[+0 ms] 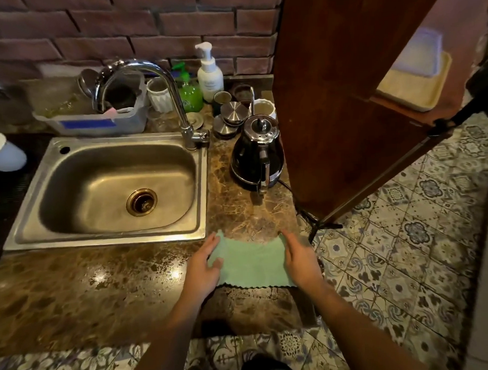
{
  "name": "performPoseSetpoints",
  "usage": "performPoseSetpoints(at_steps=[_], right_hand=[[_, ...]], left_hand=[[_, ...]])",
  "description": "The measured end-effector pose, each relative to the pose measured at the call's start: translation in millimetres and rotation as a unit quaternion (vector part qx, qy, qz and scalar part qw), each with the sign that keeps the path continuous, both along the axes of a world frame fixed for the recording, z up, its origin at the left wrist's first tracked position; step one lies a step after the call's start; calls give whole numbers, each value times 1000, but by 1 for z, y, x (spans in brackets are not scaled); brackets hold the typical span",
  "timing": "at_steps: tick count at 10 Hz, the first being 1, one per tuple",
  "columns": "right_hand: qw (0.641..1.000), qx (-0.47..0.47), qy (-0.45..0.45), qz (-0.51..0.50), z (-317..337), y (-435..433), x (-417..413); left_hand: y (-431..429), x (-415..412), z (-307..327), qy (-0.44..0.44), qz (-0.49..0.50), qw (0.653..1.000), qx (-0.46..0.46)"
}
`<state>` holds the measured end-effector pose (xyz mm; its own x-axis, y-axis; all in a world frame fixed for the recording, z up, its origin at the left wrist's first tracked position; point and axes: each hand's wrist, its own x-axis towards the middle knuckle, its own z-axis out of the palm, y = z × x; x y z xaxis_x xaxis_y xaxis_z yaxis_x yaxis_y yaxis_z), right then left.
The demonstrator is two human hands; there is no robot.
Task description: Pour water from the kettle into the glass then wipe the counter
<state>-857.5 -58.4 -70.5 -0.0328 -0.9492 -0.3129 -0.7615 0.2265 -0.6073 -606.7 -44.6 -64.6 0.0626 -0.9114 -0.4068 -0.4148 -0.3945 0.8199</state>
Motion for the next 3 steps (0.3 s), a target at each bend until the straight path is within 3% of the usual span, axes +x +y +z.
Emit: performPoseSetpoints(at_steps=[1,3], right_hand=[[1000,-17,16,-2,-4,5,-3],[986,-3,167,-20,1,9,6]], left_hand=[[7,5,-5,-4,1,1000,-8],[10,25,-10,-218,-94,971,-1]])
